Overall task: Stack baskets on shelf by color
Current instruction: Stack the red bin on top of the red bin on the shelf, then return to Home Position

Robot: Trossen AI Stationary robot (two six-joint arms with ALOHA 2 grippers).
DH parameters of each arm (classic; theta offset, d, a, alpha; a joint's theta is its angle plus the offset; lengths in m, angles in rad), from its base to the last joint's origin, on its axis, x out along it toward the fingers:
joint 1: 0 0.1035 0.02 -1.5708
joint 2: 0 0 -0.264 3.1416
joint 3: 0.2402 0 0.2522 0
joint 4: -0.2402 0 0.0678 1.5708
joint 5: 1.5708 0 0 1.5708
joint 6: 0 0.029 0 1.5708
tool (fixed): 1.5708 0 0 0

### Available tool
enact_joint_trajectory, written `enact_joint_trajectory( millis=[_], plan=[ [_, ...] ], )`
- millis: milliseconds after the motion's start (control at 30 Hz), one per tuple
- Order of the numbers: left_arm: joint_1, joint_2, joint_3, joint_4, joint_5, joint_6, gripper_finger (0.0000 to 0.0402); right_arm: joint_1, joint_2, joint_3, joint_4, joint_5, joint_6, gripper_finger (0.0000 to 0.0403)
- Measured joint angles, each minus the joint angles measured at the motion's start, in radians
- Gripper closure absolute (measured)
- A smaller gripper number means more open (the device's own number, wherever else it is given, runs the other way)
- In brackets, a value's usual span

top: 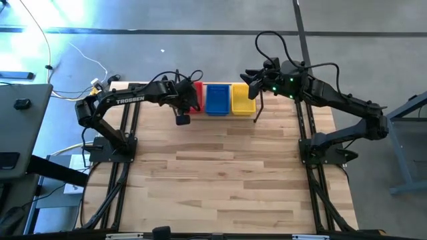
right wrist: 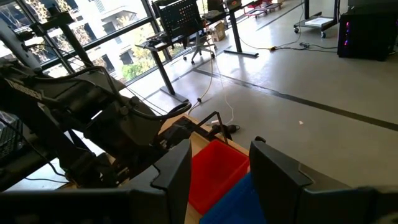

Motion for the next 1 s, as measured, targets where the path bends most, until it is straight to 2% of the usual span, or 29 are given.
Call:
enact_joint_trajectory(
  millis=[233, 433, 500, 667, 767, 867, 1000],
  plan=[
    [0.0, -0.01, 0.0, 0.001, -0.006, 0.017, 0.0283, 0.0, 0.0, 0.0, 0.0, 0.0, 0.0, 0.0257],
    [0.0, -0.082, 0.0, 0.001, 0.012, -0.003, 0.0271, 0.0, 0.0, 0.0, 0.0, 0.0, 0.0, 0.0257],
    [0.0, -0.115, 0.0, 0.001, 0.054, -0.044, 0.0271, 0.0, 0.0, 0.0, 0.0, 0.0, 0.0, 0.0257],
    [-0.006, -0.181, 0.001, 0.001, 0.263, -0.174, 0.0275, 0.001, 0.0, 0.0, -0.006, 0.0, 0.0, 0.0257],
    [-0.035, -0.21, 0.0, 0.013, 0.315, -0.211, 0.0279, 0.001, 0.0, 0.0, -0.021, 0.001, 0.015, 0.0257],
    [-0.083, -0.26, -0.066, 0.107, 0.308, -0.256, 0.0285, 0.001, 0.0, 0.0, -0.042, 0.001, 0.048, 0.0257],
    [-0.157, -0.37, -0.234, 0.278, 0.307, -0.356, 0.0292, 0.01, 0.0, 0.0, -0.073, 0.004, 0.072, 0.0257]
  ],
)
